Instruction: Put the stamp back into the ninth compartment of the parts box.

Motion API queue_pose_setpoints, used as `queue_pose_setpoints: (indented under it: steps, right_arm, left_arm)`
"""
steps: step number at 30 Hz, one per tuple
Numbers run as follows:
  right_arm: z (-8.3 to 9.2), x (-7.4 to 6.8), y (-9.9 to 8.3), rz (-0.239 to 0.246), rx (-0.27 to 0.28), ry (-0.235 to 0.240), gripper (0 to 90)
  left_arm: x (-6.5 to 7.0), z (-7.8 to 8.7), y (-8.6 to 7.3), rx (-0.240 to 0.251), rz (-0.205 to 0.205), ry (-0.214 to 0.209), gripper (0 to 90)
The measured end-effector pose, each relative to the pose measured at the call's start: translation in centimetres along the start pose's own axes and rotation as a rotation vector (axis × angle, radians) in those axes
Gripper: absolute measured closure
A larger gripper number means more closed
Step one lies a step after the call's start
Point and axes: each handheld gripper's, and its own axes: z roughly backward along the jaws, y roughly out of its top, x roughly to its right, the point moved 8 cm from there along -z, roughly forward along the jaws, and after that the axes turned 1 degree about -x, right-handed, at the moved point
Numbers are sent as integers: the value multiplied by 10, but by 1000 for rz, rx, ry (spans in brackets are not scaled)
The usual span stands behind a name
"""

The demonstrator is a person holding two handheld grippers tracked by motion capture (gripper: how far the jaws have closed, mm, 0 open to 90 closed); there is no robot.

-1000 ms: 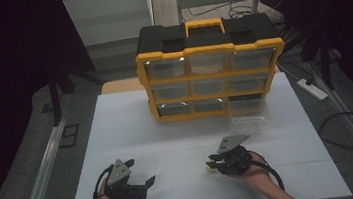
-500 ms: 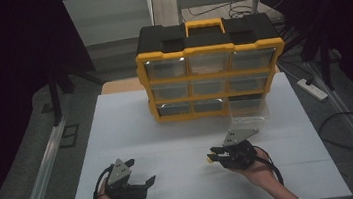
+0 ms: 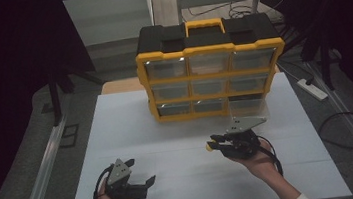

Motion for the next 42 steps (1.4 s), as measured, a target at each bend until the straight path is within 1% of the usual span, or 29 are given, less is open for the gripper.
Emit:
queue_pose_setpoints:
  steps: [1,3,4,7,15,23,29,32,37,38,42]
  right_arm:
    - [0,0,0,0,0,0,729]
    - [4,2,9,0,22,-8,729]
    - [4,2,9,0,22,-8,729]
    - [6,3,17,0,38,-13,729]
    - [9,9,35,-8,63,-25,728]
    - [13,16,48,-10,88,-51,729]
    - [16,24,52,-19,104,-71,728]
    - [18,26,52,-19,103,-80,728]
    - [23,36,51,-32,113,-107,728]
    - [25,39,50,-34,114,-121,728]
    - [28,44,48,-41,119,-133,728]
  left_arm:
    - [0,0,0,0,-1,0,58]
    - [0,0,0,-1,-3,1,58]
    - [0,0,0,-1,-4,2,58]
    - [0,0,0,0,-3,2,58]
    - [0,0,0,0,-3,1,58]
    - [0,0,0,0,-3,2,58]
    - [0,0,0,1,-3,1,58]
    - [0,0,0,0,-5,1,59]
    - [0,0,0,-1,-5,1,58]
    - [0,0,0,-1,-5,1,58]
    - [0,-1,0,-1,-6,0,58]
